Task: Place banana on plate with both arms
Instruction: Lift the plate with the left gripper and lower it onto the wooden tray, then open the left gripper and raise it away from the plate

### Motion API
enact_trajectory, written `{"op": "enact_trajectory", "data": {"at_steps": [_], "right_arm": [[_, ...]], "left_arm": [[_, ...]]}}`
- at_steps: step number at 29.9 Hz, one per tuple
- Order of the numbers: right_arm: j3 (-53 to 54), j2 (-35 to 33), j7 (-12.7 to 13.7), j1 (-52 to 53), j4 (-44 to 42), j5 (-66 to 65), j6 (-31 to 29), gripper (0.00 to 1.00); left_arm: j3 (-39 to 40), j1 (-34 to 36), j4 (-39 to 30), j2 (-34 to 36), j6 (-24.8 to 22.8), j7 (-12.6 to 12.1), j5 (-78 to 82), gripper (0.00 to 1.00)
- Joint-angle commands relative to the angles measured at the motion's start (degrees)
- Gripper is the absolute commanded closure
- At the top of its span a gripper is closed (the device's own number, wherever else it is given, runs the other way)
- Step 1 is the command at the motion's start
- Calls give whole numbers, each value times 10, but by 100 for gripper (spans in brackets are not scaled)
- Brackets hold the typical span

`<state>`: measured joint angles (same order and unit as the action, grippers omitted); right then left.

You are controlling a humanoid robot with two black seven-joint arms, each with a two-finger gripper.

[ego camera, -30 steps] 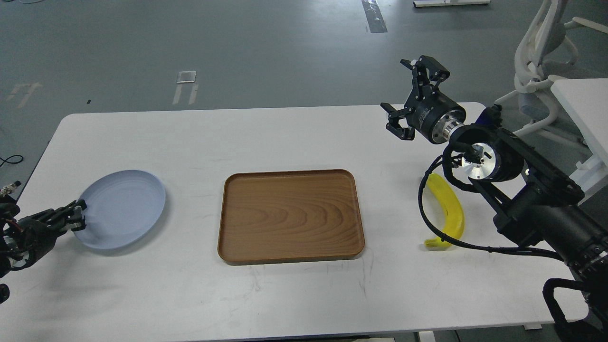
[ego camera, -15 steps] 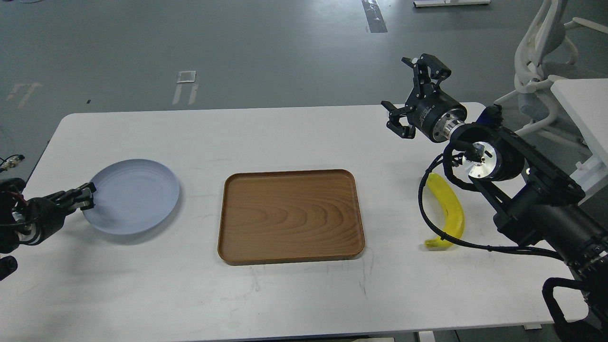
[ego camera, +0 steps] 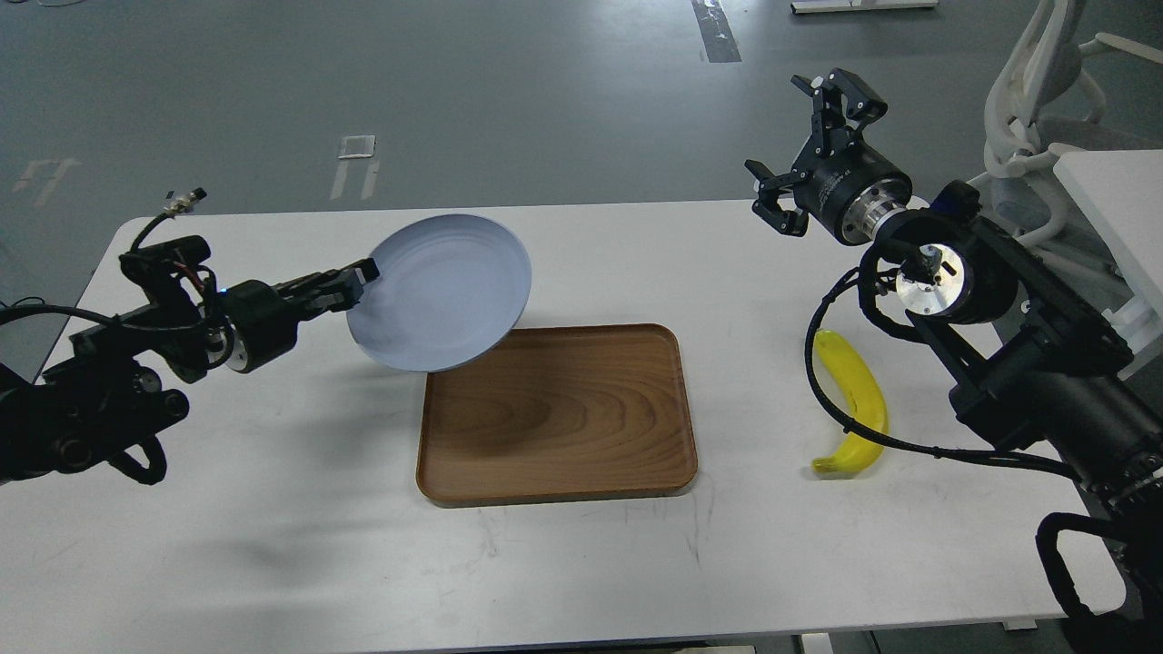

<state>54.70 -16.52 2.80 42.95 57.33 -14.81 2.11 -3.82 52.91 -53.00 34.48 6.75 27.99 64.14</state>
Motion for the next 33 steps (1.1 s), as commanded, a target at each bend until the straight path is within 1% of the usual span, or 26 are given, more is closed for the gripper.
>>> {"op": "enact_trajectory", "data": {"at_steps": [1,3,7,8,11,22,24,25,26,27,29,30,31,33], "right_arm": [[14,3,3,7,-1,1,11,1],[15,4,4,11,-1,2,18,1],[16,4,4,13,-1,3,18,1],[18,4,4,13,-2,3,18,1],[20,4,3,13,-2,5,18,1],[26,0,3,13,-2,6,18,1],[25,0,3,13,-2,6,18,1],[25,0,3,13,-2,6,18,1],[25,0,3,13,-2,6,18,1],[25,0,3,12,-2,6,18,1],[24,0,3,11,-2,6,18,1],[23,0,2,9,-1,6,18,1],[21,-1,2,8,-1,6,18,1],[19,-2,0,6,-1,5,18,1]], "left_arm": [[-19,4,3,-47,-5,0,31,100],[-36,4,8,-77,-5,0,33,100],[-62,5,60,-138,-5,0,33,100],[-69,5,89,-163,-6,0,33,100],[-94,4,145,-204,-7,0,33,100],[-104,2,162,-213,-7,0,33,99],[-103,2,162,-212,-6,0,32,76],[-102,4,157,-211,-6,0,31,45],[-102,4,156,-209,-7,0,27,30],[-102,4,155,-208,-7,0,26,22],[-96,5,153,-204,-8,0,24,15],[-93,6,149,-202,-9,0,21,5],[-89,7,146,-201,-9,0,14,3],[-81,11,146,-196,-9,0,-2,3]]}}
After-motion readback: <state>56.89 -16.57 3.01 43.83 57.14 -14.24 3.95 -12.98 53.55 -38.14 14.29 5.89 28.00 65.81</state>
